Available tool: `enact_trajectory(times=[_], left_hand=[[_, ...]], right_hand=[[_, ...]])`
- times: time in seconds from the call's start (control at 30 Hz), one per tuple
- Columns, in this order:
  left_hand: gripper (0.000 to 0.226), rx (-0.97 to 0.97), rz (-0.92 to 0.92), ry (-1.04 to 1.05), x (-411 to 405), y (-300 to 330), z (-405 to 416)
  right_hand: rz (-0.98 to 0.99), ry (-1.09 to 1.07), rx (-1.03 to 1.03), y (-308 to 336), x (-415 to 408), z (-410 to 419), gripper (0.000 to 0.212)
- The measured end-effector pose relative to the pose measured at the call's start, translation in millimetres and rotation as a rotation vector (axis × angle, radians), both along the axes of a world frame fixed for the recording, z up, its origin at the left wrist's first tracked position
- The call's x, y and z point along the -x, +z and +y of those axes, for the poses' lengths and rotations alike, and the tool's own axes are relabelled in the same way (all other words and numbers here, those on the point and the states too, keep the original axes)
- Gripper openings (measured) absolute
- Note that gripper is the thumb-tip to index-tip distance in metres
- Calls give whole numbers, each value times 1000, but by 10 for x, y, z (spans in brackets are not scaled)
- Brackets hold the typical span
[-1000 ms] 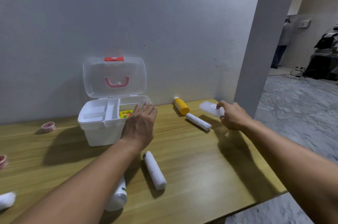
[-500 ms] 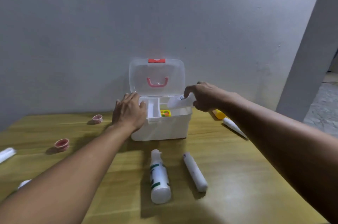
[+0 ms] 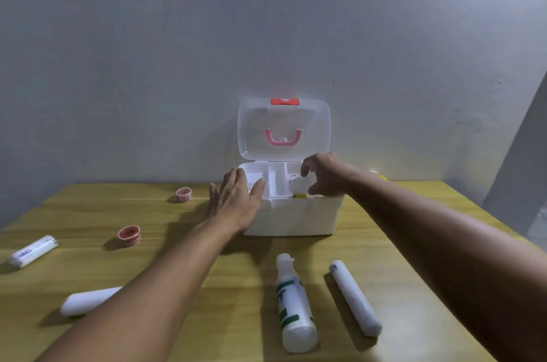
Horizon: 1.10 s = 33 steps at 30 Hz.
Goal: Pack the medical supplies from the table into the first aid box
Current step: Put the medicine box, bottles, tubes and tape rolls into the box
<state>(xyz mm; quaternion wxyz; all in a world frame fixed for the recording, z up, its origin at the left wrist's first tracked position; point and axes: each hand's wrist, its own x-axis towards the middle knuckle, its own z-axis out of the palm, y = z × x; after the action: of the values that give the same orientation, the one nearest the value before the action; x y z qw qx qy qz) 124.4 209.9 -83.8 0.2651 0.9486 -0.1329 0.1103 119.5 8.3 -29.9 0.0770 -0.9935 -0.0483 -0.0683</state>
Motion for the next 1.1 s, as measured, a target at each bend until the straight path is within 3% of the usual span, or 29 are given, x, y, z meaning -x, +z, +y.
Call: enact_trajectory(times=[0.4,0.5,0.57,0.67,0.83,1.1], left_hand=[[64,-92,30,6,28,30,4],[58,-160,-69,57,47,69,-14],[55,-224,-223,76,119,138,-90],[52,-222,-326,-92,266,271,-386],[58,-301,-243,-298,307,328,-1043],[62,-409,-115,-277,199,342,-1623]], right_hand=[[-1,-8,-162,-138,-178,119,53],[-32,-11,-215,-44,-91,41,55],[-116,-48,-297,76,-21,-101,45],[-248,-156,-412,192,81,-453,23],[-221,-367,-292,74,160,-1142,19],[-49,-489,-196,-241,-37,-1606,35]])
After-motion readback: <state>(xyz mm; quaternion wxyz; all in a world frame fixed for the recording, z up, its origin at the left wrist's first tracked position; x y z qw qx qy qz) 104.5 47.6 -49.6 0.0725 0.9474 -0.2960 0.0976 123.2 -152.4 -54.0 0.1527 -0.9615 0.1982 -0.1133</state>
